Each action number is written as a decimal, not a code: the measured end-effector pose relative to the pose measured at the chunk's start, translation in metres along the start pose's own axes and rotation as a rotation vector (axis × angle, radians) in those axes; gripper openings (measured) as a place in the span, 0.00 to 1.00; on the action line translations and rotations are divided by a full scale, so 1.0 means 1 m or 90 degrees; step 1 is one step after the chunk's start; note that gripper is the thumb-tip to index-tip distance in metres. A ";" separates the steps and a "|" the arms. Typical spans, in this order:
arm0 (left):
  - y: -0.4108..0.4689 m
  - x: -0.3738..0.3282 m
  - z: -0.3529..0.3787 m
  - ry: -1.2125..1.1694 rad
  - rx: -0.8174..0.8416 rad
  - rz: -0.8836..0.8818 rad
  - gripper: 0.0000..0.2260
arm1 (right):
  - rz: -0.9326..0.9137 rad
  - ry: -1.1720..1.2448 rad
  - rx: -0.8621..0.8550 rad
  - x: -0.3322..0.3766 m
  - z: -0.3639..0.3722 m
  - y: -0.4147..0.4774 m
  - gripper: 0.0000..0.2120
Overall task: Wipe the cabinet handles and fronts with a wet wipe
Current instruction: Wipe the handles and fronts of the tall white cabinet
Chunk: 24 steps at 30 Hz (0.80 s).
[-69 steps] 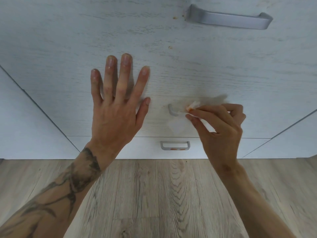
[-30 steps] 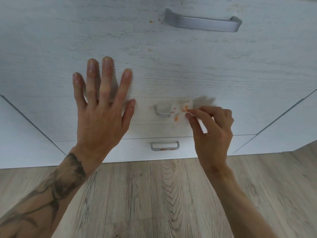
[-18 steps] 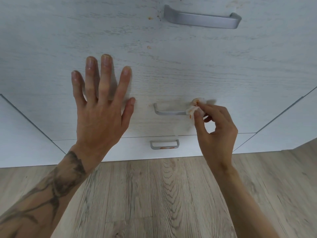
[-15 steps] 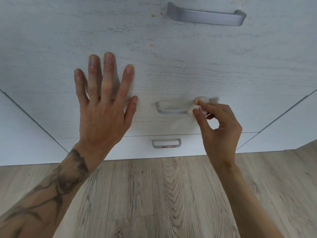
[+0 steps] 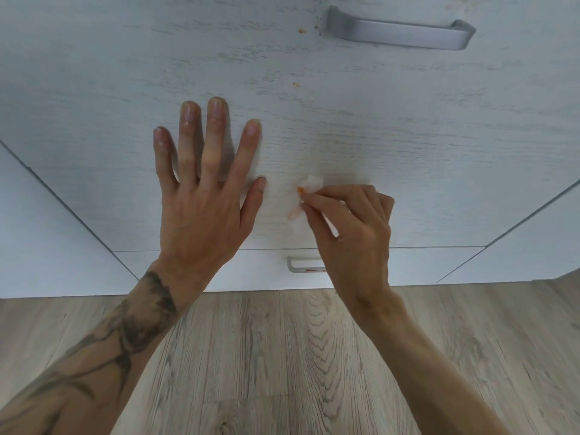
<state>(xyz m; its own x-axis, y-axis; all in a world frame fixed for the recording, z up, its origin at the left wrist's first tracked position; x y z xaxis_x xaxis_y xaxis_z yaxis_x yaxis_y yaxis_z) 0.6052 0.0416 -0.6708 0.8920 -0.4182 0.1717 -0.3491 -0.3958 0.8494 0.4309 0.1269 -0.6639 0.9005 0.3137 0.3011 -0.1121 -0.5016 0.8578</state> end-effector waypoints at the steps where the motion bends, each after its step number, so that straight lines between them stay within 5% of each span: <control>1: 0.000 -0.001 0.000 0.000 -0.001 0.000 0.34 | -0.006 0.001 0.004 0.003 0.003 0.003 0.02; 24: 0.001 0.000 0.000 0.006 0.003 -0.003 0.34 | 0.018 -0.059 0.005 0.014 0.004 0.009 0.02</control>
<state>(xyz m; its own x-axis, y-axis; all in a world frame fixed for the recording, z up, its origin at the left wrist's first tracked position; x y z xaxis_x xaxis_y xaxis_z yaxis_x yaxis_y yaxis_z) 0.6049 0.0410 -0.6704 0.8961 -0.4086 0.1732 -0.3467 -0.4010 0.8479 0.4437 0.1233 -0.6533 0.9320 0.2237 0.2852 -0.1354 -0.5151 0.8464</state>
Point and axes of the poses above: each hand's wrist, its own y-axis towards the middle knuckle, its own z-axis out of the palm, x = y × z, the point moved 7 cm from there along y, towards the middle knuckle, and after that the axes turned 1 degree about -x, right-handed, at the moved point
